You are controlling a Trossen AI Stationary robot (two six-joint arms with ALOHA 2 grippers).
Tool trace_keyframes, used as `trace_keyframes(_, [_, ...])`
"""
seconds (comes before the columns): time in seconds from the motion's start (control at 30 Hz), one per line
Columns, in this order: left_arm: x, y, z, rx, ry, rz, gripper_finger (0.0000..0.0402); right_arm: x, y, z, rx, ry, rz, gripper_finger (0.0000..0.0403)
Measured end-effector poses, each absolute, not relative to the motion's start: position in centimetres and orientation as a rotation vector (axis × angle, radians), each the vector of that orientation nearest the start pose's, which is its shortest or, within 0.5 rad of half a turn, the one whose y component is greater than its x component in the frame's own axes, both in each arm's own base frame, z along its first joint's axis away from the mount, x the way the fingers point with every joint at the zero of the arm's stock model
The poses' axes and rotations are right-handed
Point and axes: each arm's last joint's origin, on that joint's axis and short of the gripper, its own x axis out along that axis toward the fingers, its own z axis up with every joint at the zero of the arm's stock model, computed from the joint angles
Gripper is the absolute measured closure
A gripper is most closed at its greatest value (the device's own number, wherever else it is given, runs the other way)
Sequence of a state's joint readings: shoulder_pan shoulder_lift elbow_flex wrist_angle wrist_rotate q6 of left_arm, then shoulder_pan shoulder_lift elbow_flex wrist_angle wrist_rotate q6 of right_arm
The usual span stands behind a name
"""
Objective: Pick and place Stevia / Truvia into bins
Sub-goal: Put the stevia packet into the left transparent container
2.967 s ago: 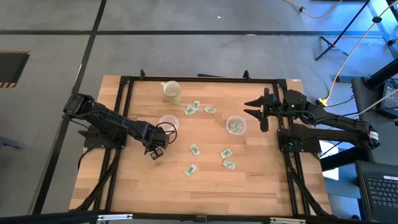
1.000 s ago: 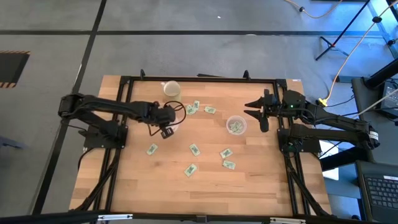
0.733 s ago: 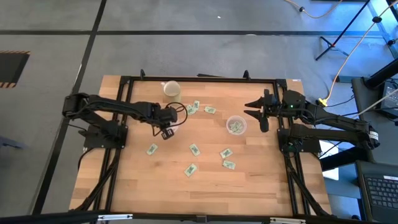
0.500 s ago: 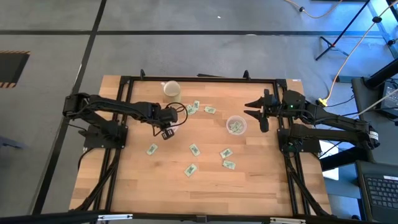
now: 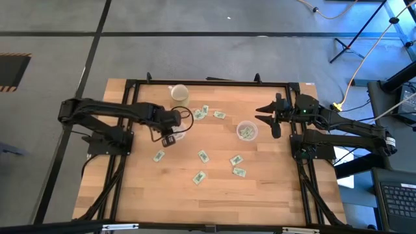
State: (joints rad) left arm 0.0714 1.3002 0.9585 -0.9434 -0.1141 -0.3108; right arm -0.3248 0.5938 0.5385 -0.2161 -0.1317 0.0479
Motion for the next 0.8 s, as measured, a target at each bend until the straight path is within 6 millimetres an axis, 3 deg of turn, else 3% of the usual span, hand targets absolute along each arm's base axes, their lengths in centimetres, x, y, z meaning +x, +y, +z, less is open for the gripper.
trace_keyframes(0.2, [22.4,-0.9,24.3,-0.454,1.234,0.367,0.0311,13.6,-4.2,27.2,0.105,0.261,-0.198,0.0251])
trace_keyframes(0.33, [22.5,-2.8,23.5,-0.493,1.282,0.387,0.0322,13.6,-4.2,27.2,0.106,0.261,-0.198,0.0251])
trace_keyframes(0.6, [20.3,-4.1,18.9,-0.509,1.427,0.509,0.033,13.6,-4.2,27.1,0.11,0.263,-0.199,0.0251])
trace_keyframes(0.8, [19.8,-4.5,16.8,-0.551,1.388,0.513,0.0327,13.6,-4.2,27.1,0.137,0.26,-0.203,0.0251])
